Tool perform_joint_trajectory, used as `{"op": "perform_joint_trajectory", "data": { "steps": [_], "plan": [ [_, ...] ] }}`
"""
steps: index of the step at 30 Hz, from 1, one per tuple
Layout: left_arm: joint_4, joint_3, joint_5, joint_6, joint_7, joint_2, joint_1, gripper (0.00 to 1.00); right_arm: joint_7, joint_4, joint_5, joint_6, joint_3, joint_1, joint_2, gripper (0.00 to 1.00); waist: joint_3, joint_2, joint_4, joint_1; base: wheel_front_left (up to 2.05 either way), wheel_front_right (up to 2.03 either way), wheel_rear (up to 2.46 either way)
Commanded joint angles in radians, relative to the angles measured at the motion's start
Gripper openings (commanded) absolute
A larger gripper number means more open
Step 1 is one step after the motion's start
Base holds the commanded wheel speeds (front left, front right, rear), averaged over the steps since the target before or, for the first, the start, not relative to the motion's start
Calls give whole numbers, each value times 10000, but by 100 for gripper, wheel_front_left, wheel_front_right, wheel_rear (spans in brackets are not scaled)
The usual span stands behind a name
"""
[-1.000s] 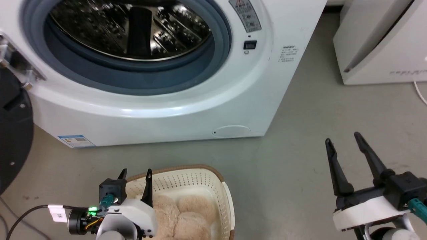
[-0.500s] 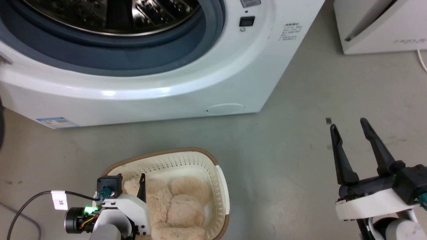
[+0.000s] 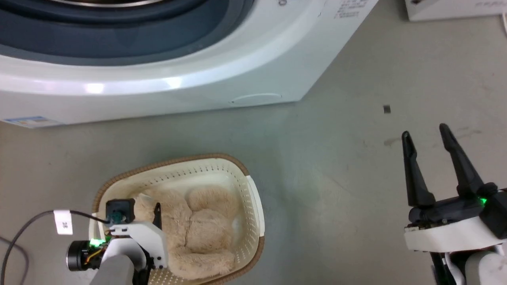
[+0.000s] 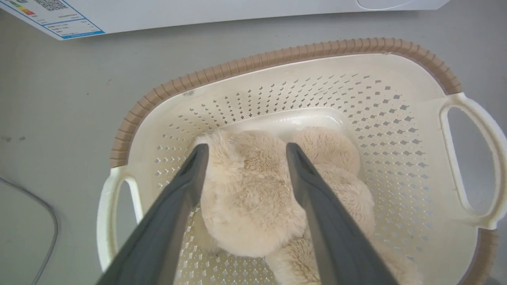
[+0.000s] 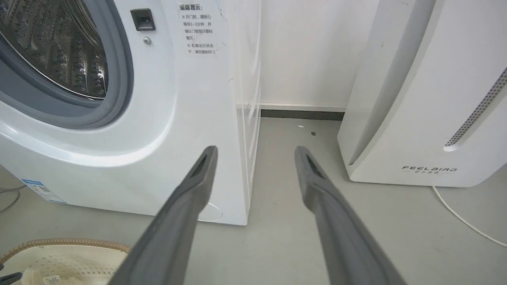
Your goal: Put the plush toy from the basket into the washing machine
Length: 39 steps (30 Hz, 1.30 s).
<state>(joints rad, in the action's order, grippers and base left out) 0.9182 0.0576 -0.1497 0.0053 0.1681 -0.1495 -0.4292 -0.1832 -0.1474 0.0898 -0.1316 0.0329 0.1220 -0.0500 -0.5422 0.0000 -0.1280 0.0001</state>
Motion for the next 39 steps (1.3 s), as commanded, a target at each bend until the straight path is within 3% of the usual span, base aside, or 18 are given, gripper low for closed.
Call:
{"op": "perform_joint_trajectory", "data": {
  "steps": [1,10,20,25,30,31,32,39],
  "plan": [
    [229,26,-82,62,36,-107,-273,100,-101,-115,64,7,61,209,-2,100,-227,0,-62,-1,0,0,0],
    [1236,211,-269,90,-604,-381,-1016,100,-288,-354,201,8,177,454,-2,100,-1057,0,-208,-1,0,0,0],
    [2281,400,-519,63,-454,-610,-2028,100,-496,-562,327,8,191,694,-2,100,-2023,0,-311,-1,0,0,0],
    [2797,612,-588,-148,-576,-620,-2484,100,-599,-668,338,9,226,825,-2,100,-2477,0,-329,-1,0,0,0],
    [3317,933,-620,-523,-1342,-540,-2802,100,-704,-740,342,9,316,935,-2,100,-2846,0,-317,-1,0,0,0],
    [3420,965,-661,-600,-1468,-532,-2856,69,-724,-762,346,9,327,967,-2,100,-2909,0,-317,-1,0,0,0],
    [3626,1026,-727,-693,-1516,-533,-2991,0,-766,-830,381,9,366,1036,-2,100,-3038,0,-317,-1,0,0,0],
    [3724,1137,-852,-813,-1151,-361,-2904,0,-786,-718,334,9,396,1088,-3,100,-2663,0,-221,-1,0,0,0]
  ]
}}
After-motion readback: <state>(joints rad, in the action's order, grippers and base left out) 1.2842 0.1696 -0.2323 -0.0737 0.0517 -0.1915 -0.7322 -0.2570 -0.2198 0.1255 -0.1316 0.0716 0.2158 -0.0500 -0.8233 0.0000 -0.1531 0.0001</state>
